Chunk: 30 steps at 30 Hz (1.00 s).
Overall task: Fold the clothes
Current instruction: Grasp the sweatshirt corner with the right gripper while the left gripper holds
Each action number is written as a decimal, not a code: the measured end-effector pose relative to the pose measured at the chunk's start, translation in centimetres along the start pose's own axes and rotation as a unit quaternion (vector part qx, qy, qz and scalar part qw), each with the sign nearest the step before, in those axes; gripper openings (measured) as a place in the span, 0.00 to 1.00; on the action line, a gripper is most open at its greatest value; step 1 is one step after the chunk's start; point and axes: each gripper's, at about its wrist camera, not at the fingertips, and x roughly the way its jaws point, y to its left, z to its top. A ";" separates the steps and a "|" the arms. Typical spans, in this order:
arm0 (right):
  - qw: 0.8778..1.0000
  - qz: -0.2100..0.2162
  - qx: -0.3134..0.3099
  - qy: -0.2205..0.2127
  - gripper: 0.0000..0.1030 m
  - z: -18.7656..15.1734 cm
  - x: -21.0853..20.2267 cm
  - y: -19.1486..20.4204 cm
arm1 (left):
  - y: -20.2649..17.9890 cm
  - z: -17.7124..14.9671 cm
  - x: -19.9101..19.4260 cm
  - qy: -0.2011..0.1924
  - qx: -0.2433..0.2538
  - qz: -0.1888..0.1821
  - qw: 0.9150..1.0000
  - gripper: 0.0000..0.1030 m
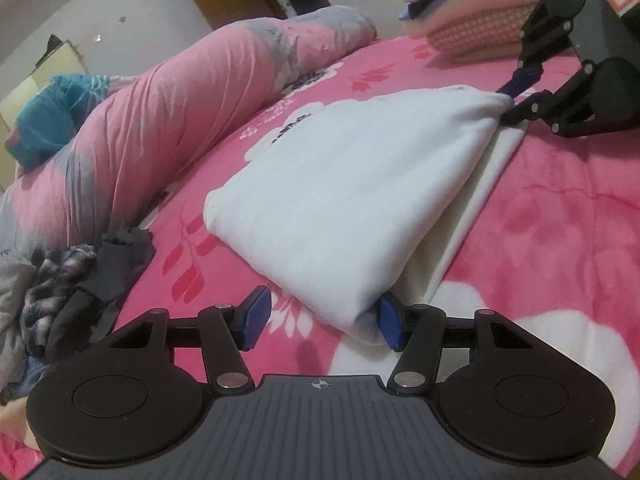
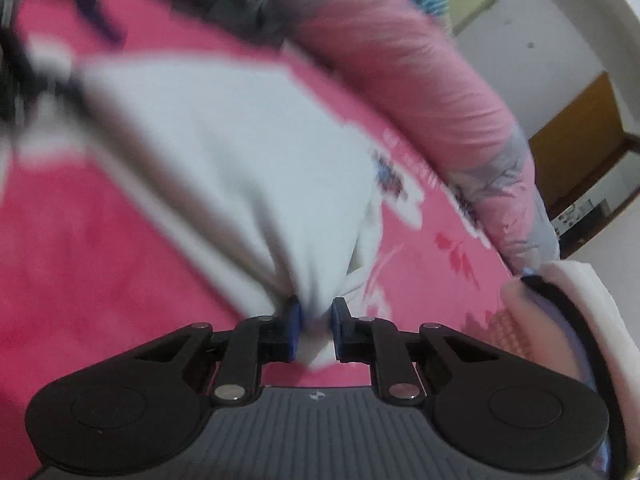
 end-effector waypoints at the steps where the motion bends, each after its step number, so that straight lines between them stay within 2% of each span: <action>1: 1.000 0.011 0.029 0.001 0.18 -0.3 -0.1 -0.9 | 0.1 0.0 -0.2 0.000 0.000 -0.003 1.000 0.55; 3: 0.993 0.043 0.114 0.003 0.23 -0.8 -0.7 -3.7 | 0.7 -0.1 -0.8 0.000 -0.007 -0.012 1.000 0.56; 4: 0.984 0.061 0.165 -0.006 0.28 -1.4 -1.1 -5.3 | 1.0 -0.2 -1.2 0.000 -0.012 -0.018 1.000 0.56; 5: 0.972 0.080 0.220 -0.018 0.40 -2.1 -1.5 -7.0 | 1.3 -0.3 -1.6 -0.002 -0.019 -0.025 1.000 0.56; 6: 0.956 0.099 0.274 -0.029 0.44 -2.8 -1.9 -8.6 | 1.6 -0.5 -2.0 -0.005 -0.025 -0.031 0.999 0.56; 7: 0.937 0.118 0.327 -0.041 0.44 -3.5 -2.2 -10.2 | 2.0 -0.5 -2.4 -0.010 -0.035 -0.041 0.999 0.56; 10: 0.863 0.177 0.471 -0.056 0.45 -5.4 -1.1 -13.6 | 2.9 -0.4 -3.2 -0.026 -0.071 -0.069 0.995 0.56; 11: 0.843 0.190 0.500 -0.054 0.47 -5.7 -0.3 -14.1 | 3.2 -0.2 -3.3 -0.031 -0.085 -0.078 0.993 0.56; 12: 0.830 0.200 0.519 -0.049 0.50 -5.8 0.6 -14.3 | 3.5 -0.1 -3.4 -0.036 -0.100 -0.087 0.991 0.56; 13: 0.822 0.205 0.530 -0.043 0.59 -5.8 1.5 -14.4 | 3.5 0.2 -3.3 -0.038 -0.106 -0.086 0.990 0.56; 14: 0.816 0.208 0.538 -0.037 0.61 -5.6 2.5 -14.2 | 3.2 0.6 -3.1 -0.039 -0.107 -0.080 0.990 0.56; 16: 0.812 0.215 0.541 -0.028 0.59 -5.2 3.7 -13.5 | 2.7 1.1 -2.1 -0.042 -0.102 -0.067 0.992 0.56; 17: 0.813 0.219 0.539 -0.028 0.52 -4.9 3.9 -13.0 | 2.4 1.3 -1.5 -0.043 -0.100 -0.060 0.992 0.56; 18: 0.814 0.223 0.536 -0.027 0.36 -4.7 4.2 -12.5 | 2.1 1.6 -1.0 -0.044 -0.097 -0.053 0.993 0.56; 19: 0.822 0.216 0.527 -0.024 0.24 -4.3 4.2 -12.0 | 1.9 1.5 -0.4 -0.038 -0.098 -0.052 0.993 0.56; 20: 0.833 0.204 0.514 -0.020 0.06 -4.0 4.0 -11.5 | 1.7 1.5 0.2 -0.032 -0.099 -0.050 0.993 0.56; 21: 0.841 0.190 0.506 -0.017 0.05 -3.8 3.8 -11.2 | 1.6 1.4 0.9 -0.025 -0.100 -0.049 0.994 0.56; 22: 0.845 0.178 0.505 -0.010 0.05 -3.9 3.9 -11.0 | 1.4 1.3 1.4 -0.017 -0.096 -0.052 0.994 0.55; 26: 0.836 0.173 0.521 0.009 0.04 -5.9 4.9 -10.4 | 1.1 0.5 1.6 -0.024 -0.087 -0.054 0.994 0.55; 28: 0.835 0.159 0.527 -0.010 0.06 -6.0 3.9 -10.8 | 1.2 0.2 1.5 -0.031 -0.085 -0.055 0.994 0.55; 30: 0.849 0.126 0.512 -0.039 0.07 -5.1 1.9 -11.0 | 1.5 -0.1 1.4 -0.036 -0.090 -0.060 0.994 0.56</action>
